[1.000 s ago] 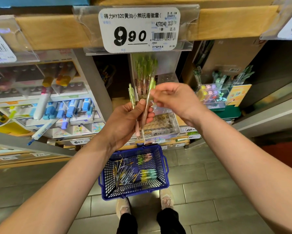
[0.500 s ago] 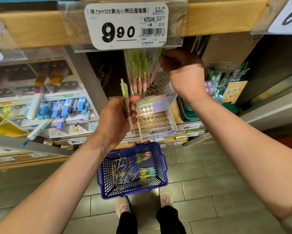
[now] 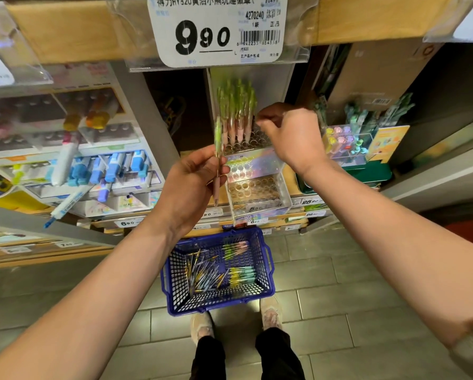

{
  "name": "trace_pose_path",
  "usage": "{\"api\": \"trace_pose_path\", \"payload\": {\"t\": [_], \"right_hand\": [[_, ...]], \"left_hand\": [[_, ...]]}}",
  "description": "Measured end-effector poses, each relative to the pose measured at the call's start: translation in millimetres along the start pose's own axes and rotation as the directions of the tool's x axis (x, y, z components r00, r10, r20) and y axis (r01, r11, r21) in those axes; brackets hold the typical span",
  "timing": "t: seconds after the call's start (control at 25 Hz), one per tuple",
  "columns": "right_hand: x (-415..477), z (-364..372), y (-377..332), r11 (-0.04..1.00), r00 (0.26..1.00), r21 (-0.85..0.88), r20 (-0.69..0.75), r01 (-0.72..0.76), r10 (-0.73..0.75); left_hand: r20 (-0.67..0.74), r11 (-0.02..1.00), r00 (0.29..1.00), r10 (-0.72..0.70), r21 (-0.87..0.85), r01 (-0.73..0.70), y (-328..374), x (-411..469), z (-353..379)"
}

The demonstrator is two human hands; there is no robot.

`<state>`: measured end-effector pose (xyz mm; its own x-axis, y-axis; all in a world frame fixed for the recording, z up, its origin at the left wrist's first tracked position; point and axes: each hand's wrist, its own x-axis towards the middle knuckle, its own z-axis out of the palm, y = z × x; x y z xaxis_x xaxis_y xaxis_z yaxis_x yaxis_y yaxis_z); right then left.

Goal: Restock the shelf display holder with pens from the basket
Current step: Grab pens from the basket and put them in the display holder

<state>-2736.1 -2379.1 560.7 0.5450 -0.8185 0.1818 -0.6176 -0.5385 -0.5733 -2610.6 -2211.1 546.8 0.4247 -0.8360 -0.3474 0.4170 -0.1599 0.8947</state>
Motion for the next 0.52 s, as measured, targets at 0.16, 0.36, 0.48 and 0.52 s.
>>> {"api": "trace_pose_path", "payload": {"t": [0.16,0.36,0.48,0.52], "right_hand": [[-11,-7,-9,0.976,0.996,0.212,-0.065,-0.051,0.066],[-30,-6,-32,0.864,0.951,0.484,0.309,-0.136,-0.023],[-27,-8,-34,0.843,0.955,0.510,0.297,-0.171,0.014],[-25,-11,-34,0.825,0.949,0.531,0.314,-0.196,0.023]], "left_hand": [[-0.015,0.998,1.000,0.017,-0.061,-0.018,3,0,2],[0.035,0.998,0.998,0.051,-0.026,-0.050,8,0,8],[0.032,0.998,0.997,0.064,-0.006,-0.064,9,-1,8],[0.016,0.998,0.998,0.059,0.010,-0.059,8,-1,8]]}}
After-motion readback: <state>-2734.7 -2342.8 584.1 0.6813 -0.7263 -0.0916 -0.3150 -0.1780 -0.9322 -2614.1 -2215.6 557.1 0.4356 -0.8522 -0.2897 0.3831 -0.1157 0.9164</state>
